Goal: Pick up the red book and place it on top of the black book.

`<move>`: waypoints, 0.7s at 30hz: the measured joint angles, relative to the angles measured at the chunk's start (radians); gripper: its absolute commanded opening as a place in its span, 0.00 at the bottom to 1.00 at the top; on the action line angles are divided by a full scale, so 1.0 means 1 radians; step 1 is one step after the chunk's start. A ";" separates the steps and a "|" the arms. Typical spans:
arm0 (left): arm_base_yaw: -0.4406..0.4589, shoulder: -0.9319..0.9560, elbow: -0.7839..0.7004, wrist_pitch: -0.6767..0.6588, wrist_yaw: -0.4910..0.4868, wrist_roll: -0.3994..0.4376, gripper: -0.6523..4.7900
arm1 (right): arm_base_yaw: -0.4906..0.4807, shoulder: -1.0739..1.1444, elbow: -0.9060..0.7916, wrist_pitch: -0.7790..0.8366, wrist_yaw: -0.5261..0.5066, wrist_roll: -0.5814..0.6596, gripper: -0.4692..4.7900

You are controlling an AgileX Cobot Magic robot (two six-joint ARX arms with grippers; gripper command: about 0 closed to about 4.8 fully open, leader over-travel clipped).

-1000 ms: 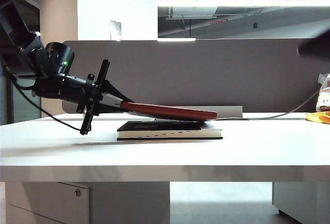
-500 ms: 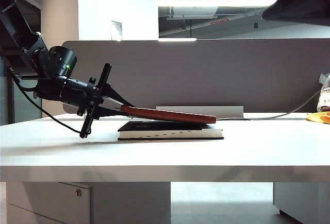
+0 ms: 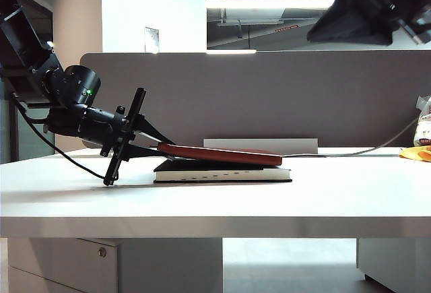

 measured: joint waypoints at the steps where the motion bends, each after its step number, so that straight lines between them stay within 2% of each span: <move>1: 0.000 0.000 0.000 0.000 0.000 0.002 0.11 | 0.000 0.012 0.002 0.006 0.001 0.000 0.08; 5: 0.000 0.000 0.000 -0.003 -0.002 0.013 0.13 | 0.000 0.058 0.039 0.043 0.001 0.000 0.08; 10: 0.000 0.000 0.000 -0.005 -0.009 0.025 0.34 | 0.000 0.086 0.119 0.071 -0.001 0.000 0.08; 11: 0.000 0.000 0.000 -0.007 -0.015 0.027 0.35 | 0.000 0.091 0.128 0.072 -0.001 0.000 0.08; 21: 0.000 0.006 0.025 -0.037 -0.060 0.058 0.35 | 0.000 0.148 0.143 0.025 -0.026 -0.006 0.08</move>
